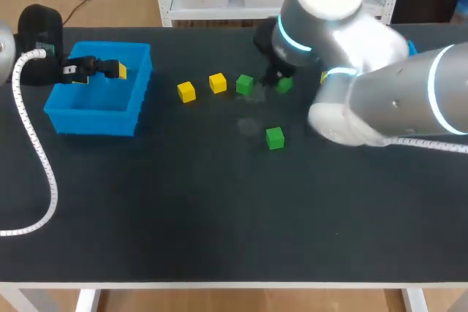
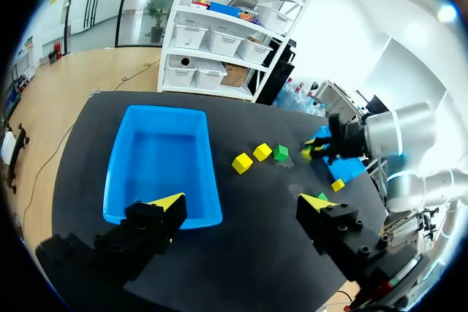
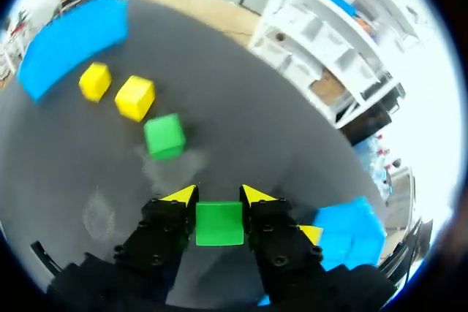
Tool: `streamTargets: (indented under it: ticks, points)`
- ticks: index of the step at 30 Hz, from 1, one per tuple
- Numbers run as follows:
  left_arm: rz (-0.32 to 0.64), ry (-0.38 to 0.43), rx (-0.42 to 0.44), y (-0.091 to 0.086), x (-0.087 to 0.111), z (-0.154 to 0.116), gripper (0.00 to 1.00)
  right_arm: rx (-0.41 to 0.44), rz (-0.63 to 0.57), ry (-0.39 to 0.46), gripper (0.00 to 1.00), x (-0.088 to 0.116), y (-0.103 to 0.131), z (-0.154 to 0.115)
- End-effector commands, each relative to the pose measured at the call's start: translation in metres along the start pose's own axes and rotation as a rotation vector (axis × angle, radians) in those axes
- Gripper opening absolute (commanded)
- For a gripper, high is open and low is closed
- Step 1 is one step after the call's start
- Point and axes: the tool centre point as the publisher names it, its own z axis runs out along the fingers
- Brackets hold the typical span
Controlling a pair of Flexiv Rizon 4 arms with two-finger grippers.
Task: Put the green cubes in the right bin and the yellow cubes in the left bin.
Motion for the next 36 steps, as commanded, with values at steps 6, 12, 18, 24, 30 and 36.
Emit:
streamTargets:
  ticks: [6,12,18,24,30,36]
  points:
    - [0.003,-0.008,0.015,0.003,0.002,0.0,1.0,0.18,0.214,-0.133,0.0,0.033,-0.089,-0.098]
    - [0.003,-0.008,0.015,0.003,0.002,0.0,1.0,0.232,0.33,-0.11,0.0,0.067,-0.128,-0.108]
    - [0.003,-0.008,0.015,0.003,0.002,0.0,1.0,0.219,0.357,-0.053,1.0,0.086,-0.132,-0.095]
    - [0.003,-0.008,0.015,0.003,0.002,0.0,1.0,0.224,0.363,-0.061,1.0,0.075,-0.133,-0.095]
    - [0.003,-0.008,0.015,0.003,0.002,0.0,1.0,0.151,0.259,-0.137,1.0,0.032,-0.104,-0.095]
    - [0.003,-0.008,0.015,0.003,0.002,0.0,1.0,0.059,0.111,-0.151,1.0,-0.009,-0.053,-0.063]
